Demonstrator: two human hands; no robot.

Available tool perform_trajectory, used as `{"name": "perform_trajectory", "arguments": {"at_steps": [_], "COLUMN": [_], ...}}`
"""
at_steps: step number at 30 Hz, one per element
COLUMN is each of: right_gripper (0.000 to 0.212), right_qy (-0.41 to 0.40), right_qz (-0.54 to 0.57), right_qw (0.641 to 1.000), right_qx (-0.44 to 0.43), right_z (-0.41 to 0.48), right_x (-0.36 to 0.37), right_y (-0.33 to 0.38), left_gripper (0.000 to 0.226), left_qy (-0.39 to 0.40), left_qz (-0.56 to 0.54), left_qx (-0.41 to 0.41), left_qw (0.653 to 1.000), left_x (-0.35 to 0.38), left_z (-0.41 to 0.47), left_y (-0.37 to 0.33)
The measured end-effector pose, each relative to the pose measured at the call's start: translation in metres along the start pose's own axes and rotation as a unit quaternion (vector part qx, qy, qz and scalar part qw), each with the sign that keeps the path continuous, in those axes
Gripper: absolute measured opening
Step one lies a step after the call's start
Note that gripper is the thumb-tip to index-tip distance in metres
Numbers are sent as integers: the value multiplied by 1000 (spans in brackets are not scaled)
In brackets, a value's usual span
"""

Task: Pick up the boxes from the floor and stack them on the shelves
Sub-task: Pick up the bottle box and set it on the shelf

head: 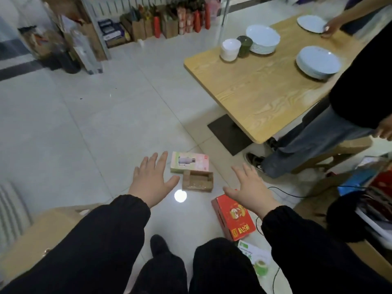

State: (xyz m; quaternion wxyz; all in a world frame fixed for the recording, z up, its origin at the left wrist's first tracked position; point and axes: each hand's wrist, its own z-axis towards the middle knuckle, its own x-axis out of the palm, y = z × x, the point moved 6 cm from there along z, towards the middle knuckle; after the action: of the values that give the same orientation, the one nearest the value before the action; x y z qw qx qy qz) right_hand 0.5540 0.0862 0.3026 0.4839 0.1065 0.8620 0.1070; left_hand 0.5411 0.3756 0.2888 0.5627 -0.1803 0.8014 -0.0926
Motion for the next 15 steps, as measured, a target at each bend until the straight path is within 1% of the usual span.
{"name": "perform_trajectory", "arguments": {"at_steps": [4, 5, 9, 13, 15], "right_gripper": [82, 81, 78, 72, 70], "right_qy": [21, 25, 56, 105, 143], "right_qz": [21, 25, 56, 82, 90], "right_qw": [999, 999, 996, 990, 985], "right_qx": [15, 19, 33, 42, 42], "right_z": [43, 54, 111, 182, 220], "right_x": [2, 2, 2, 9, 22], "right_y": [14, 16, 17, 15, 10], "left_gripper": [100, 99, 84, 81, 79], "left_qy": [27, 37, 77, 88, 92], "left_qz": [-7, -10, -24, -55, -77], "left_qx": [-2, -4, -19, -60, -88], "left_qw": [1000, 999, 997, 993, 989], "left_x": [-2, 0, 14, 27, 40], "left_z": [53, 65, 117, 170, 196], "left_y": [11, 12, 16, 20, 26]}}
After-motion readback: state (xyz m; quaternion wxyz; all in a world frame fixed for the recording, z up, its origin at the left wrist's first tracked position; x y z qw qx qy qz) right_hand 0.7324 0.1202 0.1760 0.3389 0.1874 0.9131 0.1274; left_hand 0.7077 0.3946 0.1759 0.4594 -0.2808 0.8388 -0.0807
